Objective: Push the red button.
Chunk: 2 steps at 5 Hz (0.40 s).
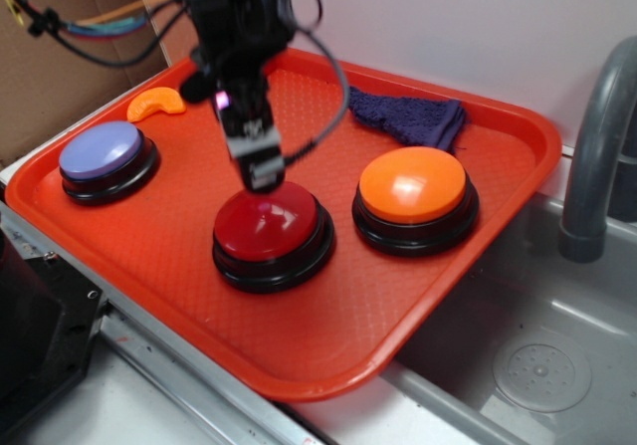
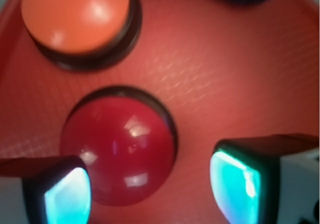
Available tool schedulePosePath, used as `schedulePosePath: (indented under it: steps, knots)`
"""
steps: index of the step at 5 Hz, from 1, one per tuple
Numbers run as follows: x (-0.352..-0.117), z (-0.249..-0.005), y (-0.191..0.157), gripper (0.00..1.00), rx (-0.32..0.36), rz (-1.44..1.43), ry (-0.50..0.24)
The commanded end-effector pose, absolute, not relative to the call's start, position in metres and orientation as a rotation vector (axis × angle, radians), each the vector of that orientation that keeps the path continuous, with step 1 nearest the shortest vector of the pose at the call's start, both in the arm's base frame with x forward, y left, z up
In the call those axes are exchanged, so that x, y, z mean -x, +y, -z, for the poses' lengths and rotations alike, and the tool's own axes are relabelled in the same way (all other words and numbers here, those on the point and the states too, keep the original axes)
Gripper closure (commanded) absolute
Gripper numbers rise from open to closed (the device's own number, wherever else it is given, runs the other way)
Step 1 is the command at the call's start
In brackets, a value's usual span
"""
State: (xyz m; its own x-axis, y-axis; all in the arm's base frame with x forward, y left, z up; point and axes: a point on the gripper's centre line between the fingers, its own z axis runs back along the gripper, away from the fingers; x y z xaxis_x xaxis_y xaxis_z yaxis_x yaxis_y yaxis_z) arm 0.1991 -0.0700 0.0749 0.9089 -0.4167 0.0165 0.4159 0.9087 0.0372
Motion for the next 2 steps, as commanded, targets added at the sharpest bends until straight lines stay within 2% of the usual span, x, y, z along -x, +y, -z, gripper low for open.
schedulePosePath:
  steps: [1, 2]
  knots:
    - [-0.1882, -0.0572, -0.1006, 0.00, 0.044, 0.455, -0.014]
    - [-0.1905, -0.0525, -0.1001, 0.00, 0.037, 0.446, -0.005]
